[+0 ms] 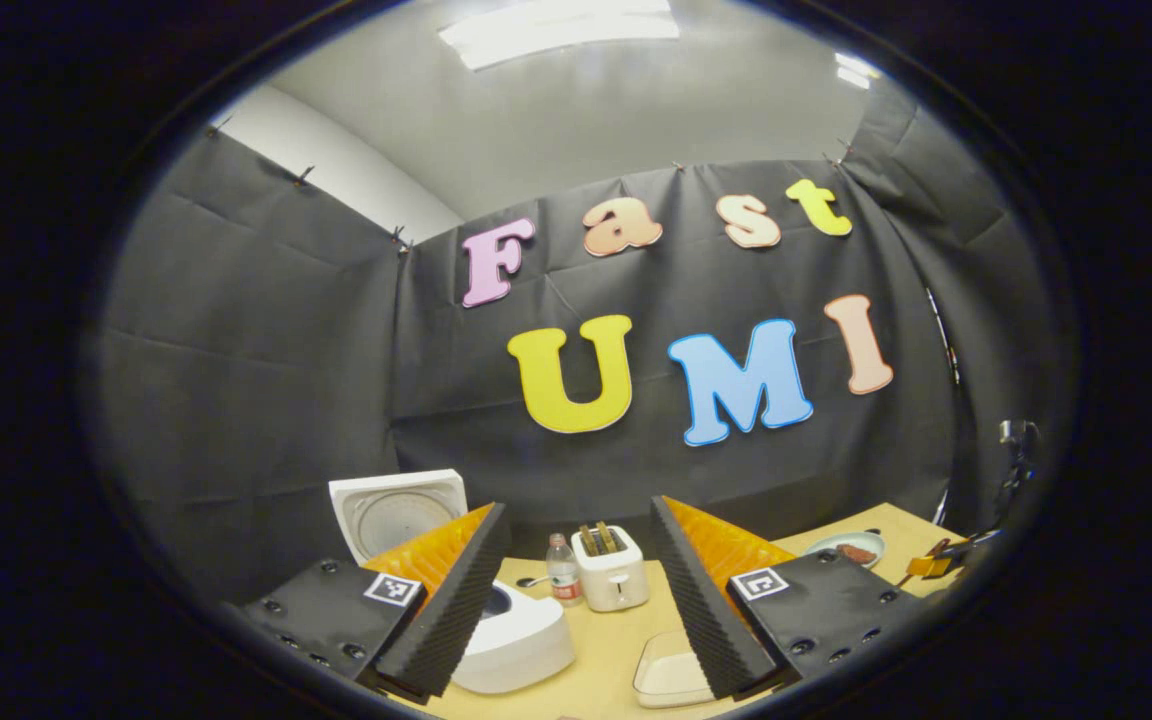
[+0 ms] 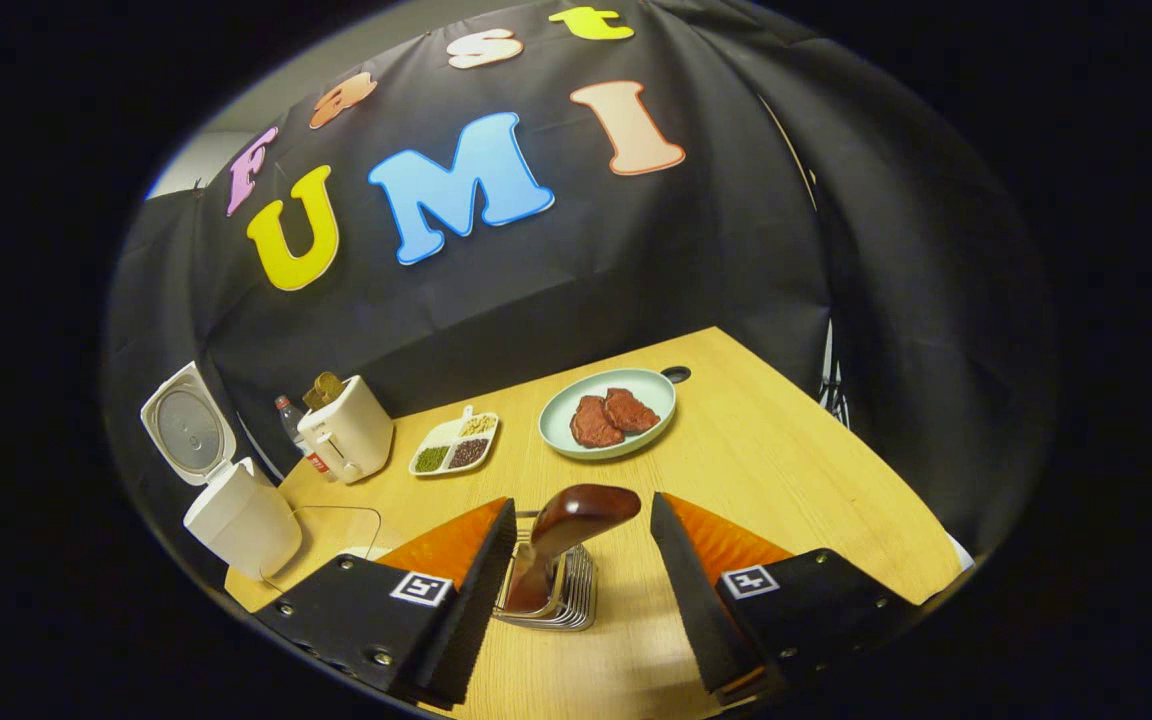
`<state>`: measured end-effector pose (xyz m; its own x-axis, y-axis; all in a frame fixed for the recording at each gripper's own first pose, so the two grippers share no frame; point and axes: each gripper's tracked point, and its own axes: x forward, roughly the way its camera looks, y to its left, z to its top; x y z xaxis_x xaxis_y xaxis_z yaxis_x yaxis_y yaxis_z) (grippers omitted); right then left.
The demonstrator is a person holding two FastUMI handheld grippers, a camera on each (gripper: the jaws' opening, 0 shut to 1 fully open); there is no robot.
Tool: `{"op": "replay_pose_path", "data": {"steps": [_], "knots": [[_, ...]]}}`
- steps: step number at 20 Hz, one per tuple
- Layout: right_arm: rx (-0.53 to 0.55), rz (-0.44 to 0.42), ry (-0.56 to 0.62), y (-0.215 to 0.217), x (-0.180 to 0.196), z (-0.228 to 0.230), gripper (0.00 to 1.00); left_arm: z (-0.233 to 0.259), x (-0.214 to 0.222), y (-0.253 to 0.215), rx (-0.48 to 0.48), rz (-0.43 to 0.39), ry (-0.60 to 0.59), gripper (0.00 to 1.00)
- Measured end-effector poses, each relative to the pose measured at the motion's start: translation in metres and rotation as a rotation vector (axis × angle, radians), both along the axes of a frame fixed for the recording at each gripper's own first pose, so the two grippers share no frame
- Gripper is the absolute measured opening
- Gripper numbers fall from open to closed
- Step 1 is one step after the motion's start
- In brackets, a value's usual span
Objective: Close the left gripper, press the button to open the rice cooker; take a wooden spoon from the chopstick holder with the right hand, scoop a spoonful of rice and pour it into the rice cooker, then put the wooden spoon back into the chopstick holder.
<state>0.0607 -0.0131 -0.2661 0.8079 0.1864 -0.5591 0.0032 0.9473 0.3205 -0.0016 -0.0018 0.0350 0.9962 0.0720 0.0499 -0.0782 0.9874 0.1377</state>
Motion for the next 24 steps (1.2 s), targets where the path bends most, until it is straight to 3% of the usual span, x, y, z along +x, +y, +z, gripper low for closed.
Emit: {"op": "replay_pose_path", "data": {"steps": [3,4,5,6,8,9,11,13,19,22,24], "knots": [[0.03,0.034,0.027,0.011,0.002,-0.008,0.68,-0.008,-0.002,-0.001,0.005,0.02,0.018,0.96],[0.052,0.053,0.018,0.017,0.005,-0.005,0.47,-0.01,-0.003,0.0,0.011,0.029,0.023,0.98],[0.057,0.058,0.005,0.021,0.006,-0.005,0.39,-0.013,-0.002,0.001,0.012,0.037,0.029,0.98],[0.076,0.089,0.008,0.028,0.007,-0.003,0.2,-0.015,-0.002,0.002,0.006,0.042,0.032,0.97],[0.065,0.084,0.013,0.029,0.008,-0.006,0.2,-0.021,0.0,0.005,-0.025,0.04,0.035,0.98],[0.056,0.085,0.017,0.029,0.011,-0.006,0.07,-0.027,0.001,0.007,-0.041,0.036,0.04,0.94],[0.047,0.098,0.044,0.035,0.01,-0.005,0.07,-0.033,0.008,0.021,-0.065,0.035,0.051,0.98],[0.038,0.084,0.064,0.035,0.012,0.005,0.07,-0.037,0.016,0.035,-0.082,0.025,0.058,0.94],[0.007,-0.003,-0.014,0.036,0.02,0.064,0.07,-0.039,0.043,0.086,-0.117,-0.001,0.05,0.94],[0.016,-0.033,-0.067,0.051,0.023,0.093,0.07,-0.044,0.055,0.105,-0.144,-0.021,0.054,0.98],[0.025,-0.032,-0.086,0.066,0.025,0.106,0.07,-0.049,0.062,0.117,-0.158,-0.029,0.059,0.94]]}}
